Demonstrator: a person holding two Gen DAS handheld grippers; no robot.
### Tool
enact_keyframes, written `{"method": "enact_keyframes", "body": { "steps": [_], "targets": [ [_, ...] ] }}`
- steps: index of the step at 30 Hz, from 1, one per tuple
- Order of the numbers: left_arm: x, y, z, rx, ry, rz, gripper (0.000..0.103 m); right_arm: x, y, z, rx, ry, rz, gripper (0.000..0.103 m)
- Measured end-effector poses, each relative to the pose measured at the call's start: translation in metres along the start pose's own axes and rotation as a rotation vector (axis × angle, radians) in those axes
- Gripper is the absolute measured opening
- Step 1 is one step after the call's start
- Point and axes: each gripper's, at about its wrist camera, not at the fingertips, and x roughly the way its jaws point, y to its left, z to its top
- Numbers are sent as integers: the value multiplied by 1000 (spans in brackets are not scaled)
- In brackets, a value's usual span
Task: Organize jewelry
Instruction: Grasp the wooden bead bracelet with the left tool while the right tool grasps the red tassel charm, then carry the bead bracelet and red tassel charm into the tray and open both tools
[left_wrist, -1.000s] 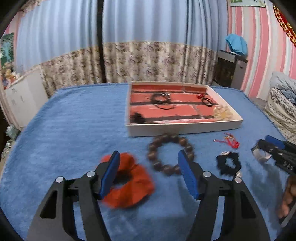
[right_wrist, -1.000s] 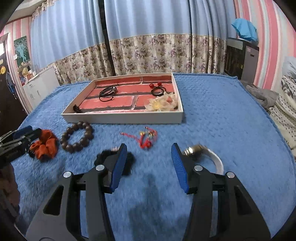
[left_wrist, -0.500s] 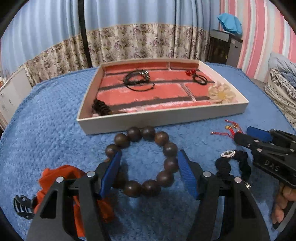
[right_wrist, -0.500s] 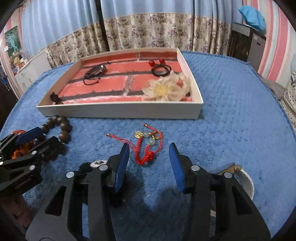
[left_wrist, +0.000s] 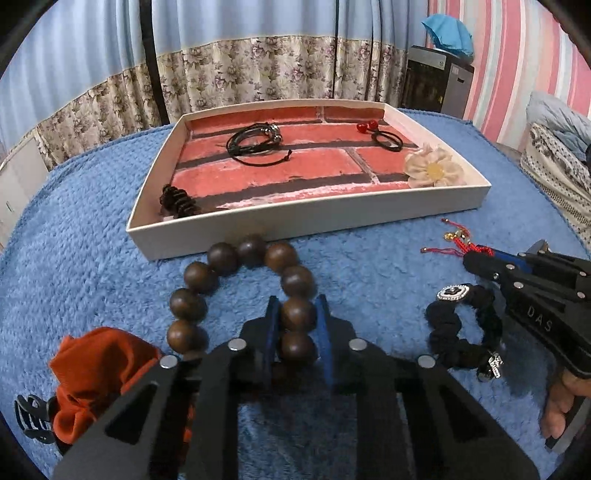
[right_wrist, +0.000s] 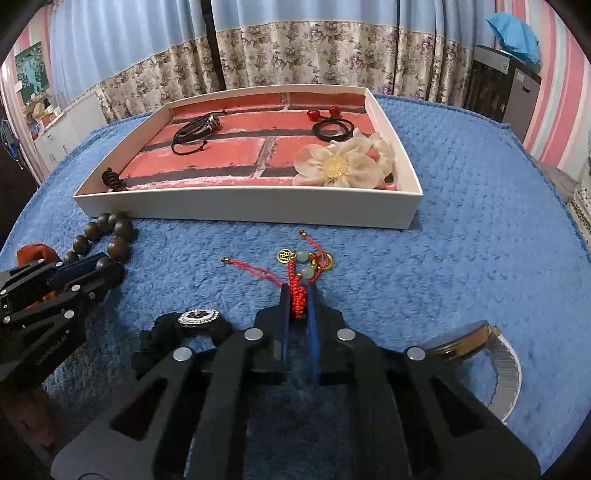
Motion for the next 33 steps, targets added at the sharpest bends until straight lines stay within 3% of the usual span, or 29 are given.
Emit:
{"method": "enact_keyframes", "body": {
  "steps": [23,33],
  "targets": [
    [-52,17,18,-84,-109,-57,19,-55,2,16,15,-128,59,8],
    [-81,11,50,-59,-178,-19,19,-79,-5,45,18,-190,53,8]
  ]
}}
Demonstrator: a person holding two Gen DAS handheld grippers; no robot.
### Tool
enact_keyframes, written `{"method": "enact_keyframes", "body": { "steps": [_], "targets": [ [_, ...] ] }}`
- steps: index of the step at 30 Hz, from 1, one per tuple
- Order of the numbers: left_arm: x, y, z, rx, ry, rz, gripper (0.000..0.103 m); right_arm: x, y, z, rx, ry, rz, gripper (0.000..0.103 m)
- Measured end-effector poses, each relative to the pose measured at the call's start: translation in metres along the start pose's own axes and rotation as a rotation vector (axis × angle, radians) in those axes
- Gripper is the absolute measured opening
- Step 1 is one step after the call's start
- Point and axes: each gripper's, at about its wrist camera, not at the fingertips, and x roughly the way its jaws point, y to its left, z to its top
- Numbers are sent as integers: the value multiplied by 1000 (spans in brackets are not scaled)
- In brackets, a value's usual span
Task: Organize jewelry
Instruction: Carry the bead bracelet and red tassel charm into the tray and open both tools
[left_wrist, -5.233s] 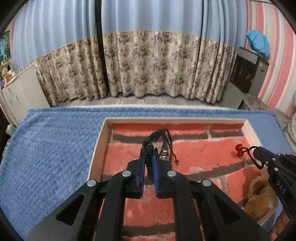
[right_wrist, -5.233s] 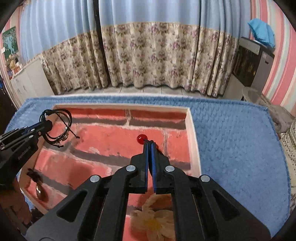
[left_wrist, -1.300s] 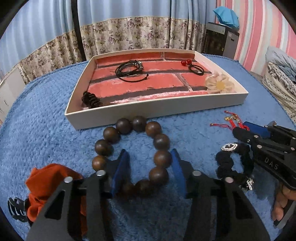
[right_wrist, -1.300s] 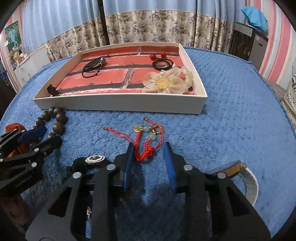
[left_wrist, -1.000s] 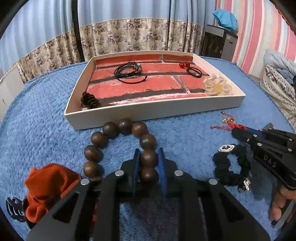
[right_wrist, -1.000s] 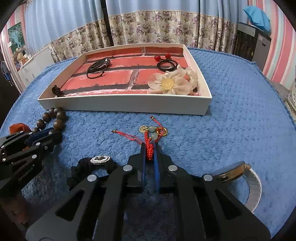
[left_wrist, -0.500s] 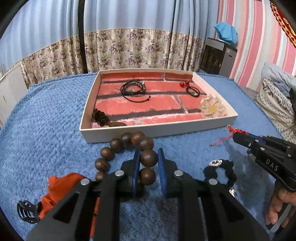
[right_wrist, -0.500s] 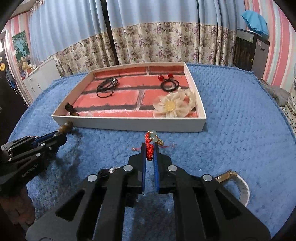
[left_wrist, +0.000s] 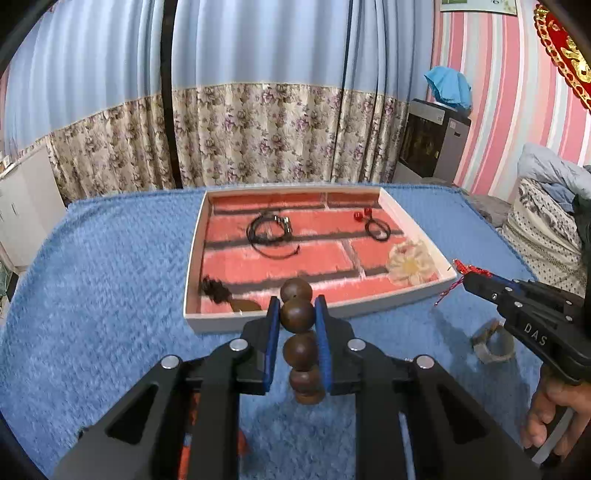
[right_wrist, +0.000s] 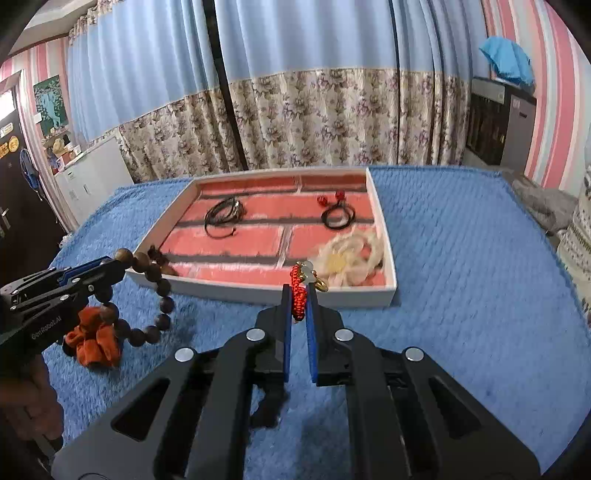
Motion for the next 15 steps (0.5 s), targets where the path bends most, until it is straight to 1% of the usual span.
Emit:
{"method": "enact_keyframes", "body": {
  "steps": [4,9,15],
  "targets": [
    [-3,-2,24,-2,-36,19,19,-4,-1,17,-7,-21,-15,8],
    [0,3,51,-21,-56,32,19,-5,1,44,-37,-40,-29,8],
    [7,6,76,-34,-68,20,19,2,4,67,-53,-48,-25,8]
  ]
}}
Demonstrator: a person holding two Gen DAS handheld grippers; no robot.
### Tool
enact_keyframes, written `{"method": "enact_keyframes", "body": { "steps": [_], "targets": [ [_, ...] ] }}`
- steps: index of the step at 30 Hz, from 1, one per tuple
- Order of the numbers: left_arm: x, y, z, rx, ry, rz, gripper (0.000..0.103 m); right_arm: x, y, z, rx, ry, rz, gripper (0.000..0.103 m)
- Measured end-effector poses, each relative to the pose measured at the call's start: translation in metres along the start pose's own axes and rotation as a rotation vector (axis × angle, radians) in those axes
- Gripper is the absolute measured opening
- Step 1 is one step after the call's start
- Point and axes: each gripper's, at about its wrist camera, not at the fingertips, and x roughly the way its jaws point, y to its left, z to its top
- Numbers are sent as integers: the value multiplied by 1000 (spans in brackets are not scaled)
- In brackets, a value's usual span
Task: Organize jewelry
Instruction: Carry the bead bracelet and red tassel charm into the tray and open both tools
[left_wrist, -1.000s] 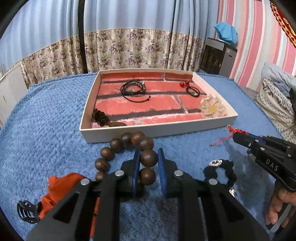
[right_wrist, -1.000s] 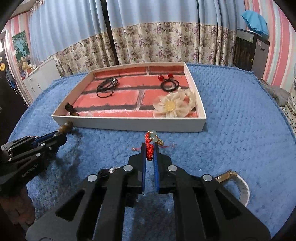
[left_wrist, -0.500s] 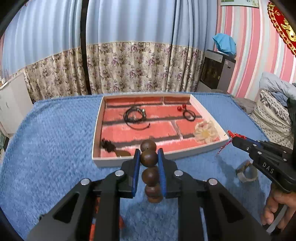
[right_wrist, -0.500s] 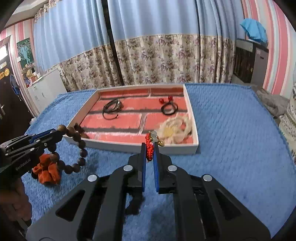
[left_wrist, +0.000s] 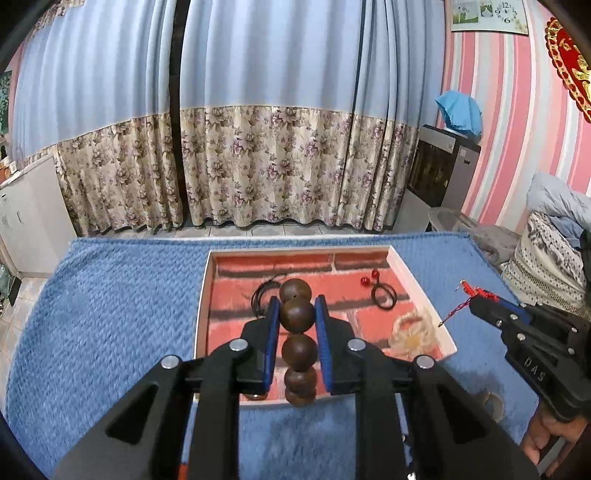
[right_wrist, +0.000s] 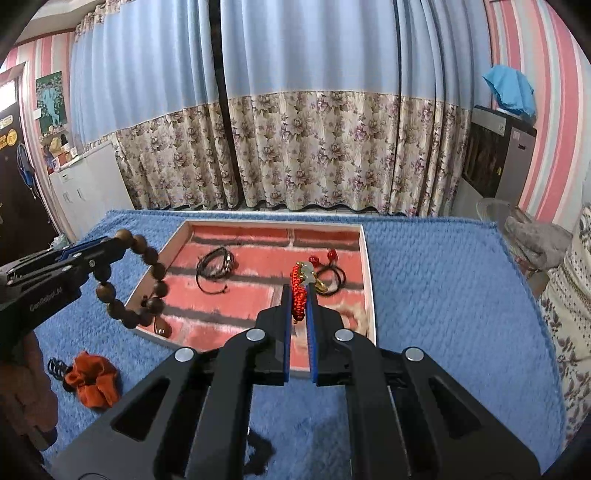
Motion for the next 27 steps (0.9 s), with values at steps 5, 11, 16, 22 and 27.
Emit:
{"method": "enact_keyframes", "body": {
  "steps": [5,11,16,22,27],
  "targets": [
    [10,1,11,0,-6,-2,19,11,0,17,-1,6,21,8],
    [29,16,15,-16,27,-32,19,28,1,19,-15,32,26,8],
    [40,29,10,-16,41,-29,19,48,3,8,-14,72,30,8],
    [62,34,-4,-16,80,-13,19,72,8,-4,-16,113,38,8],
    [89,31,-25,-30,124,-24,19,95,11,-15,-15,158,38,8]
  ]
}}
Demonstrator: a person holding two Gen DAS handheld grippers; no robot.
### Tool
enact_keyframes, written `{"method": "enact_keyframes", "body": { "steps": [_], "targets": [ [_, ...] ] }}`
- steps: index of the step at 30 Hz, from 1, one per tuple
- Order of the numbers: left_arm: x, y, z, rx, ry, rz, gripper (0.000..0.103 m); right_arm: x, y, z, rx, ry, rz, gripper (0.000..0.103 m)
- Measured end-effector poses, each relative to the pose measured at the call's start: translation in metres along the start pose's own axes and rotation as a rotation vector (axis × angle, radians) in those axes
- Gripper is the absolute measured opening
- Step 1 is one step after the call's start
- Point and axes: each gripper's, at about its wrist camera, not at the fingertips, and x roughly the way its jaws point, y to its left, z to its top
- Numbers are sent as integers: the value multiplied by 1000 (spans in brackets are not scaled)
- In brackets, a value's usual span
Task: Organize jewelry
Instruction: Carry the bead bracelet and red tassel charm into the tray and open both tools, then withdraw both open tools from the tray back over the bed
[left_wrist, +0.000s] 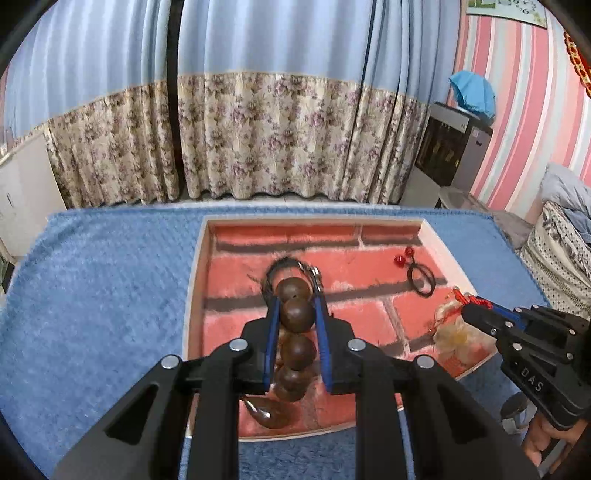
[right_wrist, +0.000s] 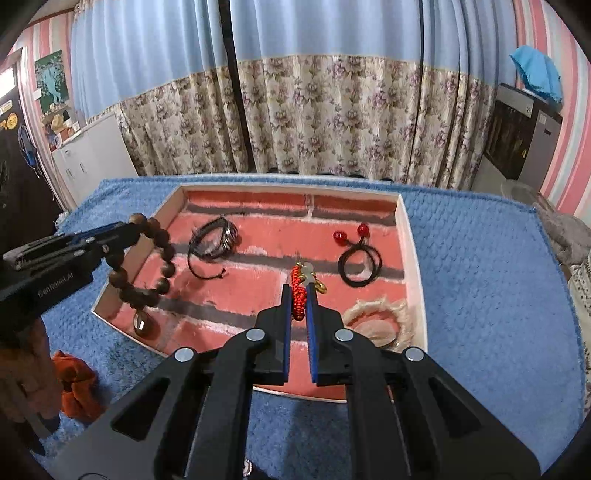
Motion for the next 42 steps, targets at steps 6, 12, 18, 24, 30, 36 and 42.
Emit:
{"method": "enact_keyframes", "body": {
  "steps": [6,12,18,24,30,36,42],
  "targets": [
    [22,-4,-22,-6,44,-29,19,26,-4,-16,7,60,-2,8],
    [40,-3,-30,0,78,-15,20,39,-8,-26,20,79,-7,9],
    [53,7,-38,-29,109,-8,22,43,-14,-30,26,78,-20,11],
    [42,7,-34,-50,74,-10,58,38,-18,-32,39,62,-15,24],
    [25,7,-25,-56,51,-29,61,19,-17,-22,54,18,-17,50],
    [-28,12,-7,-33,-28,-4,63,-32,-26,-12,70,-67,-23,53],
    [-93,36,-44,-57,-84,-1,70,-85,-21,-59,22,-113,-67,58]
  ]
}}
